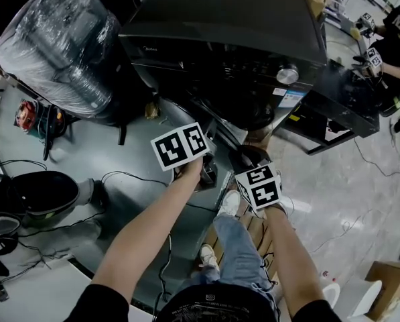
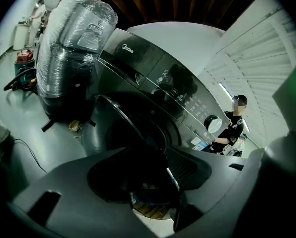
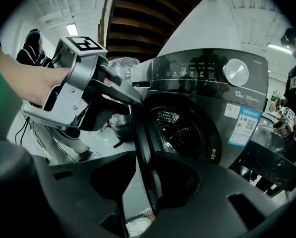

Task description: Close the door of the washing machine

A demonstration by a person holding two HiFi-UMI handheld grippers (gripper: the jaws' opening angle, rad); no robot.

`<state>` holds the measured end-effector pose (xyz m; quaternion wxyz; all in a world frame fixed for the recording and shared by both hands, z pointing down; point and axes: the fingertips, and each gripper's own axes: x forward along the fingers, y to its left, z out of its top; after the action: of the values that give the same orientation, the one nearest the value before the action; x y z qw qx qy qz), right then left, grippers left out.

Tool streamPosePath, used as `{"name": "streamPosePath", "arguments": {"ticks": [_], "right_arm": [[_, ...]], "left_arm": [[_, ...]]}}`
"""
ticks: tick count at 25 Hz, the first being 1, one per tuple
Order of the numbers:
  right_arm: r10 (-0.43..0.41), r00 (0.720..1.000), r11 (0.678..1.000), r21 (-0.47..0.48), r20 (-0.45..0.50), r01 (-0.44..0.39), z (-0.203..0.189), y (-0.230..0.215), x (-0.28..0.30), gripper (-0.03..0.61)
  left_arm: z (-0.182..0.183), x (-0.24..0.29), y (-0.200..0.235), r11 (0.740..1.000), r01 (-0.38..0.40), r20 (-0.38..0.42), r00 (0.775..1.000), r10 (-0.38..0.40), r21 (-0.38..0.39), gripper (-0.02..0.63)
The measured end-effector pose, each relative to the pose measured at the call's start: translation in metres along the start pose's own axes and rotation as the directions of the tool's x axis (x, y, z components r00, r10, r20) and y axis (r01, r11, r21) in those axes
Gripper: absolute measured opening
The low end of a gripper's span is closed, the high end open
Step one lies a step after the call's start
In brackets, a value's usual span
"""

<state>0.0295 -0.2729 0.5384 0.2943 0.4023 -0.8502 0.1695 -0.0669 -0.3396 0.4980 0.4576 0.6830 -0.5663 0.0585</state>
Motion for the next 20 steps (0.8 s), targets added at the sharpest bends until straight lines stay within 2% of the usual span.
{"name": "streamPosePath", "arguments": {"ticks": [8, 20], "right_arm": [[-0.023, 1.0, 0.999, -0.028, 0.0, 0.023, 0.008, -0.033, 0.008, 0.14], [-0.066, 0.998, 0.995, -0.076, 0.002, 0.066, 0.023, -0.075, 0.025, 0.156]], "left_arm": [[0.006, 0.018, -0.013, 0.999, 0.052, -0.028, 0.998, -0.053, -0.009, 0.234], [0.019, 0.041, -0.027, 0.994, 0.097, -0.02, 0.995, -0.098, -0.049, 0.235]]}}
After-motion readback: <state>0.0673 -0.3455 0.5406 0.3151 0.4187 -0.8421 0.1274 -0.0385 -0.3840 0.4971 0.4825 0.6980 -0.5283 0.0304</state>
